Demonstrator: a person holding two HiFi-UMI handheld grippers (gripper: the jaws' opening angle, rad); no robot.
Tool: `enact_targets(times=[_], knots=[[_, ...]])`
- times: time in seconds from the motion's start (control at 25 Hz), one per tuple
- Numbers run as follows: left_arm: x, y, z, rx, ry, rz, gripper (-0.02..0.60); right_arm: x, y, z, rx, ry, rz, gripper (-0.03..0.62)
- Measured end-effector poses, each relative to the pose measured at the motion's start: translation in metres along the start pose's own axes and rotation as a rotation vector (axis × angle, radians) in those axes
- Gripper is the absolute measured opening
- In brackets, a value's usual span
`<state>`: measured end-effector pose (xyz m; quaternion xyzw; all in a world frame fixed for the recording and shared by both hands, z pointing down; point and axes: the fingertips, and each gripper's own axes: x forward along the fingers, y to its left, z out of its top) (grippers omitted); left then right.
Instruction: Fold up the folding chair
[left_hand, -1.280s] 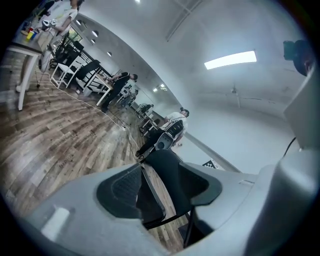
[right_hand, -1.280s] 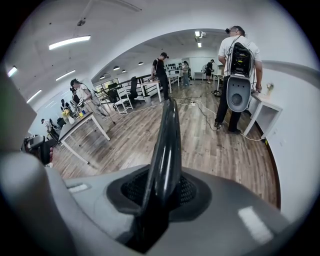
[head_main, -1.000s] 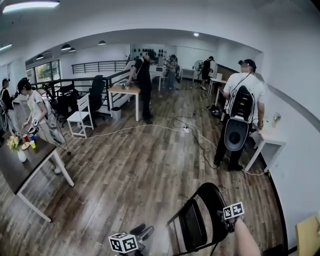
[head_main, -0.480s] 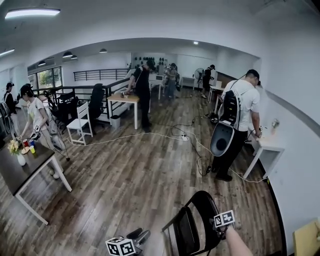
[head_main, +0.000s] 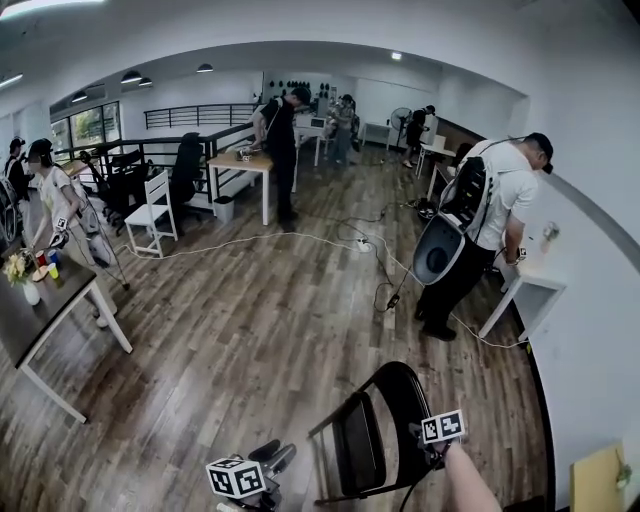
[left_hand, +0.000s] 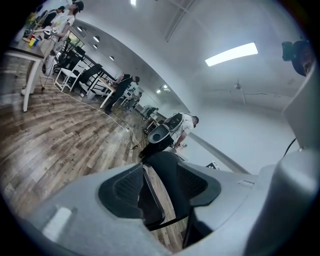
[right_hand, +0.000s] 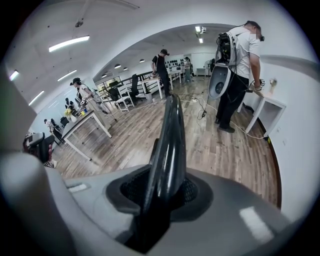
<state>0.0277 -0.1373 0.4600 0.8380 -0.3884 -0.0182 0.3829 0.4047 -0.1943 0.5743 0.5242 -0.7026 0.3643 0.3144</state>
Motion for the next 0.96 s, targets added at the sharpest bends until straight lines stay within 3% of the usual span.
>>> enact_targets(times=[0.68,0.96], knots=[[0.020,0.001,-0.015,-0.030,0.024,0.002,0.221,-0.003,-0.028,-0.016,-0.018,0.050,-0.028,0.112],[0.049,0.019,0.016,0.004,-0.018,0.013,0.221,0.026,-0.030,0.041,-0.057,0.005,-0.011,0.112]])
